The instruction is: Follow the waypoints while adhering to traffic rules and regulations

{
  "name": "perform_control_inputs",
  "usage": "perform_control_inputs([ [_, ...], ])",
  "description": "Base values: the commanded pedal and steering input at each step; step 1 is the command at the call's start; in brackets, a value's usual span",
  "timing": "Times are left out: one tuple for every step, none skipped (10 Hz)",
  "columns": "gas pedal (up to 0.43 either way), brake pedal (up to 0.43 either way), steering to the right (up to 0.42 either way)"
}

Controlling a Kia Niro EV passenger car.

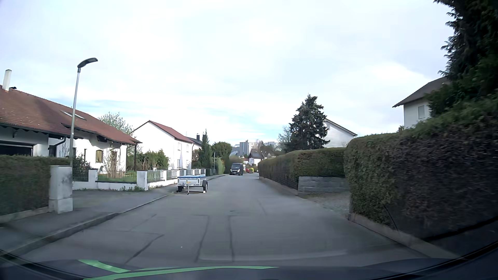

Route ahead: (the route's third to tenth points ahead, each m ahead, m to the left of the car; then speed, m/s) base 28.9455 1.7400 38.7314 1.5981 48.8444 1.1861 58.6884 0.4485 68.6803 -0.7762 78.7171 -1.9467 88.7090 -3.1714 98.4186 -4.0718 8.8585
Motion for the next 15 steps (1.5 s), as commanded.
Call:
perform_control_inputs([
  [0.000,0.000,0.000],
  [0.000,0.000,0.000],
  [0.000,0.000,0.000],
  [0.000,0.000,-0.001],
  [0.000,0.000,-0.001],
  [0.000,0.000,-0.002],
  [0.000,0.000,-0.005],
  [0.000,0.000,-0.006],
  [0.000,0.000,-0.006],
  [0.020,0.000,-0.006],
  [0.028,0.000,-0.006],
  [0.039,0.000,-0.008],
  [0.059,0.000,-0.009],
  [0.059,0.000,-0.009],
  [0.059,0.000,-0.009],
])
